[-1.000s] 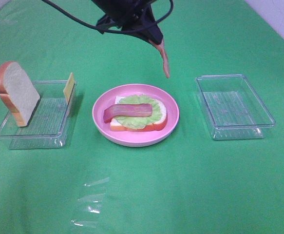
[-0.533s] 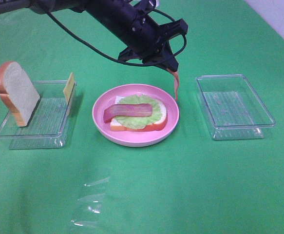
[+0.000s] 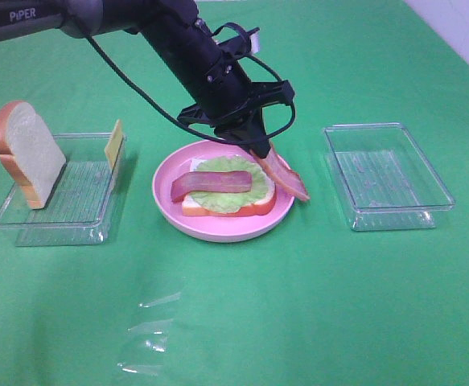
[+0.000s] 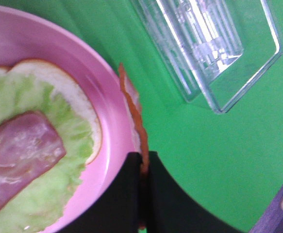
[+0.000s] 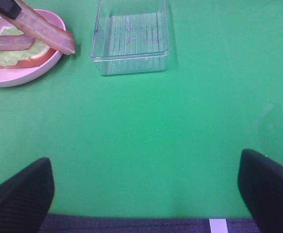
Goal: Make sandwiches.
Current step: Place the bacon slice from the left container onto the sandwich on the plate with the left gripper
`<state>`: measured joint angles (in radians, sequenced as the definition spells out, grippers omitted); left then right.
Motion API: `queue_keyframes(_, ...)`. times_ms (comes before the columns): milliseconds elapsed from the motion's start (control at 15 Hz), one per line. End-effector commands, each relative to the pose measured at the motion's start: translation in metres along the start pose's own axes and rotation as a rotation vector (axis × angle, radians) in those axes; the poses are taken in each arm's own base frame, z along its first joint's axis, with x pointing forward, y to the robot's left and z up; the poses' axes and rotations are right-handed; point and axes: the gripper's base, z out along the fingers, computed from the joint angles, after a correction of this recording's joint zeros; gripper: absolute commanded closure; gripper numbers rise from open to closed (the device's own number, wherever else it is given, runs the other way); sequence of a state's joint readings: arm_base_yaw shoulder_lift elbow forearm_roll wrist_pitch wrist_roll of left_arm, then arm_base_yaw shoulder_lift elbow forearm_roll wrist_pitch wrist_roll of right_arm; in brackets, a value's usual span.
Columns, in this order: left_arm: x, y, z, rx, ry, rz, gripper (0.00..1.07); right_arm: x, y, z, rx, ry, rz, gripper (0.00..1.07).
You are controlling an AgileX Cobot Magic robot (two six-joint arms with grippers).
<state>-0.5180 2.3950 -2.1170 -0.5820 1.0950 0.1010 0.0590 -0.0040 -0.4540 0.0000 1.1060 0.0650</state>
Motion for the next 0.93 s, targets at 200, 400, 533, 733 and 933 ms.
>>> queue_keyframes(200,0.004,0.016,-0.001,-0.201,0.044,0.039,1.07,0.002,0.0,-0.002,0.003,-0.031,-0.003,0.09)
queue_keyframes(400,0.003,0.024,-0.003,-0.294,0.044,0.053,1.07,0.002,0.0,-0.002,0.003,-0.031,-0.003,0.09)
queue_keyframes(533,0.003,0.026,-0.004,-0.314,0.041,0.057,1.07,0.002,0.0,-0.002,0.003,-0.031,-0.003,0.09)
queue_keyframes(733,0.003,0.03,-0.006,-0.366,0.037,0.034,1.07,0.002,0.0,-0.002,0.003,-0.031,-0.003,0.09)
queue_keyframes(933,0.003,0.03,-0.005,-0.366,0.035,0.034,0.96,0.002,0.0,-0.002,0.003,-0.031,-0.003,0.09)
